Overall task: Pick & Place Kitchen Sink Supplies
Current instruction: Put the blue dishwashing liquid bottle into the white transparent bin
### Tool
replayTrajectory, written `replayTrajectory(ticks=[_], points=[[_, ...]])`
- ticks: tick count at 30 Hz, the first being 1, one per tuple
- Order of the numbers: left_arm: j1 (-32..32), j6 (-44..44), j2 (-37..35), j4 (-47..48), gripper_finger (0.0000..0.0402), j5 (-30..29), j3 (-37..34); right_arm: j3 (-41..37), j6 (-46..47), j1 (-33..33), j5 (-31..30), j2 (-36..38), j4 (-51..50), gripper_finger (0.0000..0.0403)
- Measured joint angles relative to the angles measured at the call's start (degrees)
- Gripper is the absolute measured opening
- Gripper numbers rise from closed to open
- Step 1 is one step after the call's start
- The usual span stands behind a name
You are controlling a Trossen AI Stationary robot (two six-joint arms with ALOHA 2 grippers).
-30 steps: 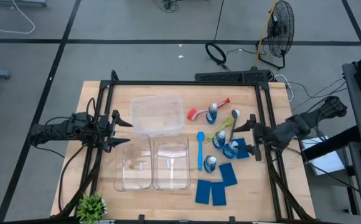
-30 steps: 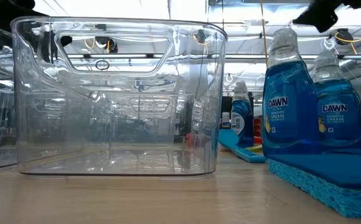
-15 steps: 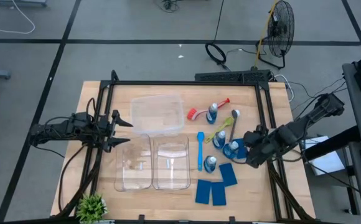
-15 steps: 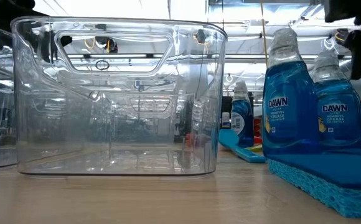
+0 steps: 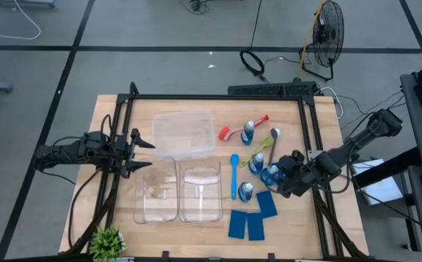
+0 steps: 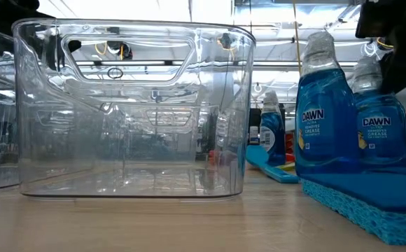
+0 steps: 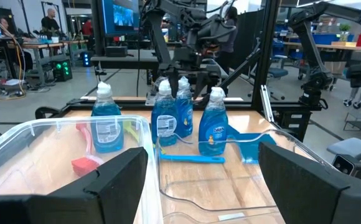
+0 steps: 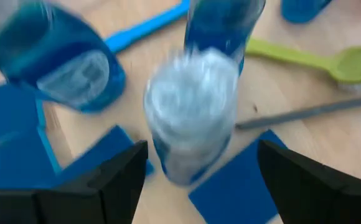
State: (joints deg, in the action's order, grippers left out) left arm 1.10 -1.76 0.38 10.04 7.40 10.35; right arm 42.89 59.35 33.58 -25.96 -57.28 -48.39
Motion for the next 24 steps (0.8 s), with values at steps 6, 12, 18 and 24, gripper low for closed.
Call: replayTrajectory(ticks=[6,12,18,24], points=[[0.0,0.0,0.0,0.0,0.0306,0.0,0.0,-1.5,0.0,-0.2,-3.8,-0.9,1.9,0.0288],[0.0,0.0,0.0,0.0,0.0306,0.0,0.0,-2.0,2.2,-0.3,-5.9,-2.0,2.1,0.0285],[0.0,0.0,0.0,0.0,0.0306,0.0,0.0,-2.0,4.5,-0.3,-5.8,-2.8,2.4,0.0245],[0.0,0.0,0.0,0.0,0.0306,0.0,0.0,-2.0,4.0,-0.3,-6.9,-3.3,2.3,0.0163]])
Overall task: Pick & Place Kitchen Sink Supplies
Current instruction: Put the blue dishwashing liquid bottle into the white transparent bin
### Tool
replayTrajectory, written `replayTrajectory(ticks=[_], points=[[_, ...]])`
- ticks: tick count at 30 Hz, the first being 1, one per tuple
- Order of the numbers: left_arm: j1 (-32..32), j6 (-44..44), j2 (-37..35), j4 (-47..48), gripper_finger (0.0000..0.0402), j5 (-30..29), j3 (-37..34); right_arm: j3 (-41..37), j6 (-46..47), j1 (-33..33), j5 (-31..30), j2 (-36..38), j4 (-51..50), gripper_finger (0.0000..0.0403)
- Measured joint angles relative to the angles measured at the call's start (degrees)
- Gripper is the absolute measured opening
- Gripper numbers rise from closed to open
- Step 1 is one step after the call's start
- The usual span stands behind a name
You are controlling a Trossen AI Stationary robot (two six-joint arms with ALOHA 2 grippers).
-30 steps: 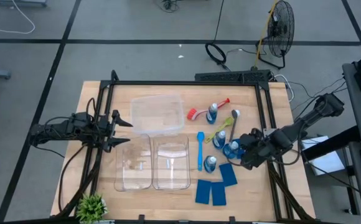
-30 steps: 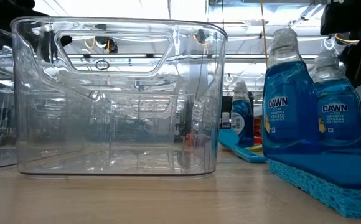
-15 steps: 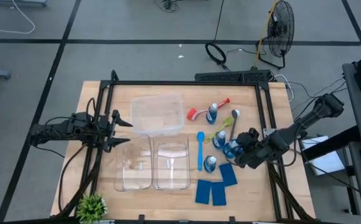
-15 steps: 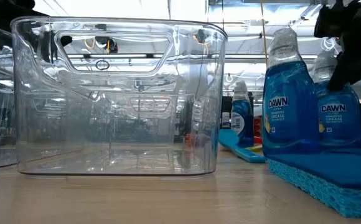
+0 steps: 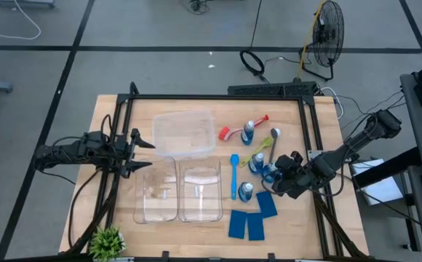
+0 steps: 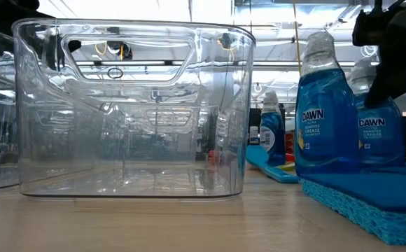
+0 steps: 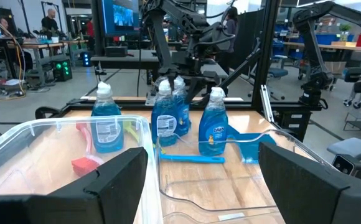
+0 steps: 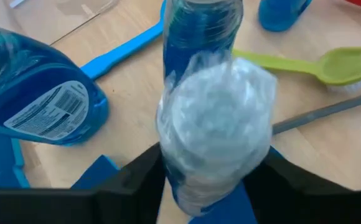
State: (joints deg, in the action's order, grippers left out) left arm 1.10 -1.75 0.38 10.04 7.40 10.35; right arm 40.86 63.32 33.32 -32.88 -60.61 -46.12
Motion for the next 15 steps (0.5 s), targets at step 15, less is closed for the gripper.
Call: replayTrajectory(ticks=[15], points=[[0.0,0.0,0.0,0.0,0.0306,0.0,0.0,0.0,-8.6,0.0,-1.7,3.9,4.6,0.0082]])
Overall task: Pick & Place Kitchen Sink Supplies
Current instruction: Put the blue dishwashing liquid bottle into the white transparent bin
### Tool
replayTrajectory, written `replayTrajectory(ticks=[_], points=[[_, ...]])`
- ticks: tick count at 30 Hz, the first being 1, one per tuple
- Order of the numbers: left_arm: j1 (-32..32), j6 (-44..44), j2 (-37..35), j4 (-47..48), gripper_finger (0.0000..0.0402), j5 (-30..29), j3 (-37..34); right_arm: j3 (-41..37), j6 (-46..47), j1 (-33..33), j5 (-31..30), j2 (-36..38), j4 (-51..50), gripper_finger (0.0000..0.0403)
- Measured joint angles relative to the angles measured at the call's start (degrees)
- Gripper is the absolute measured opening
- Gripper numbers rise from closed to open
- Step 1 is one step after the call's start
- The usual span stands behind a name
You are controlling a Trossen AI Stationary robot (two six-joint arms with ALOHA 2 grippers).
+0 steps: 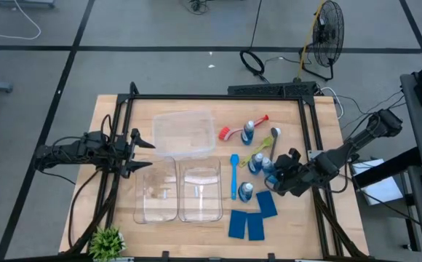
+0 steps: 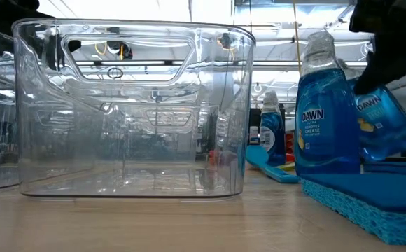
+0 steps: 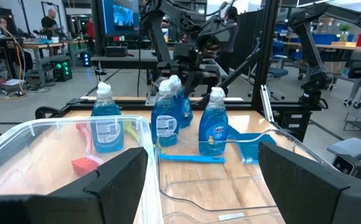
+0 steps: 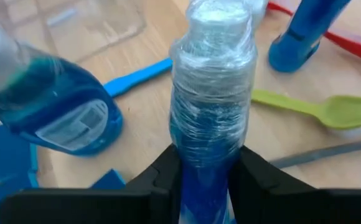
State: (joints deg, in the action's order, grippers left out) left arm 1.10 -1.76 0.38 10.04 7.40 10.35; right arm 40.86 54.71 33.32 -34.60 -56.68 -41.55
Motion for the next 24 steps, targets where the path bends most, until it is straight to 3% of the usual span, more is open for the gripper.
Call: replayTrajectory(ticks=[16,24], points=[[0.0,0.0,0.0,0.0,0.0306,0.0,0.0,0.0,-12.7,0.8,0.2,10.8,13.7,0.0082],[0.0,0.0,0.0,-2.6,0.0306,-0.5,0.0,0.0,-26.4,2.8,0.3,13.6,26.7,0.0082]])
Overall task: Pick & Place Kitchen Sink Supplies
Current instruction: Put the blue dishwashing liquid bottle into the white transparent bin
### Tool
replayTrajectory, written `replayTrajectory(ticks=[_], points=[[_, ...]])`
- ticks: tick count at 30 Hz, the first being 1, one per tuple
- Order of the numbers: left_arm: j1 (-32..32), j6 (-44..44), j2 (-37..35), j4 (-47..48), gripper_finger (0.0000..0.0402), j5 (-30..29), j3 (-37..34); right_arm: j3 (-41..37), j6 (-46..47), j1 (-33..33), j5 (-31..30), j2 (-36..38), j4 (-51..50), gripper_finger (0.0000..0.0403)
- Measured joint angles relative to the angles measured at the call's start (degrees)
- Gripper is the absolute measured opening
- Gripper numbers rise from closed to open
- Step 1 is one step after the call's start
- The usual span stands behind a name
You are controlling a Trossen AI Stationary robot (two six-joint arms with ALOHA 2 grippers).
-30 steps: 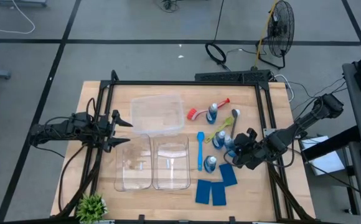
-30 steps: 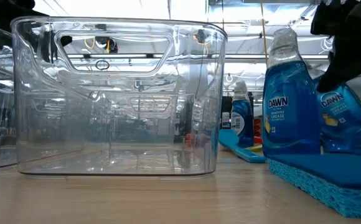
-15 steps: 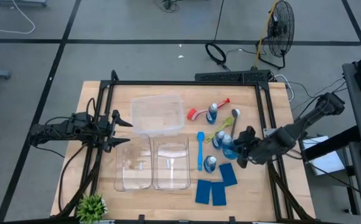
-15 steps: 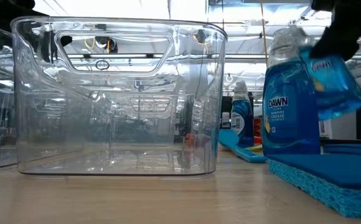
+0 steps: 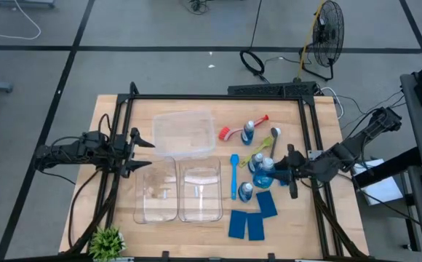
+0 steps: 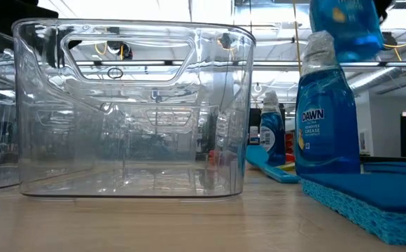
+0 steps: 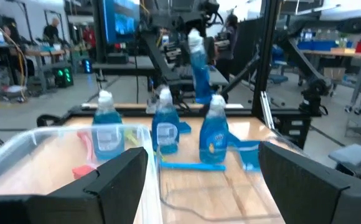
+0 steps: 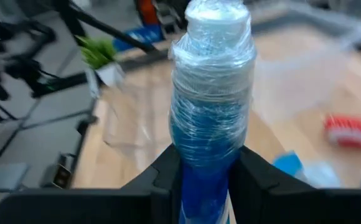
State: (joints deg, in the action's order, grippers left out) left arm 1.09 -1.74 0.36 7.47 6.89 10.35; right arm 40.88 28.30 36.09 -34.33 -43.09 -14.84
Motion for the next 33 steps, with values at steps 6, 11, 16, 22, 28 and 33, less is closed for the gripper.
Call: replayTrajectory(ticks=[6,11,16,22,28,33], points=[[0.0,2.7,0.0,-6.3,0.0306,-1.2,0.0,0.0,-16.2,-0.5,-1.0,-1.8,11.7,0.0082],[0.0,-3.7,0.0,-11.2,0.0306,-1.2,0.0,0.0,-27.7,-1.9,-1.8,-4.9,20.5,0.0082],[0.0,-9.5,0.0,-12.6,0.0306,-5.6,0.0,0.0,-33.9,-3.6,-1.6,-8.1,26.3,0.0082],[0.0,-9.9,2.7,-13.1,0.0306,-16.8,0.0,0.1,-36.3,-5.6,-1.5,-11.8,29.7,0.0082],[-0.1,-11.6,12.1,-25.5,0.0306,-11.0,0.0,0.1,-37.8,-7.3,1.9,-13.5,32.4,0.0082],[-2.0,-11.7,29.6,-43.7,0.0308,-5.3,0.0,0.1,-39.2,-8.2,4.8,-14.7,34.7,0.0081]])
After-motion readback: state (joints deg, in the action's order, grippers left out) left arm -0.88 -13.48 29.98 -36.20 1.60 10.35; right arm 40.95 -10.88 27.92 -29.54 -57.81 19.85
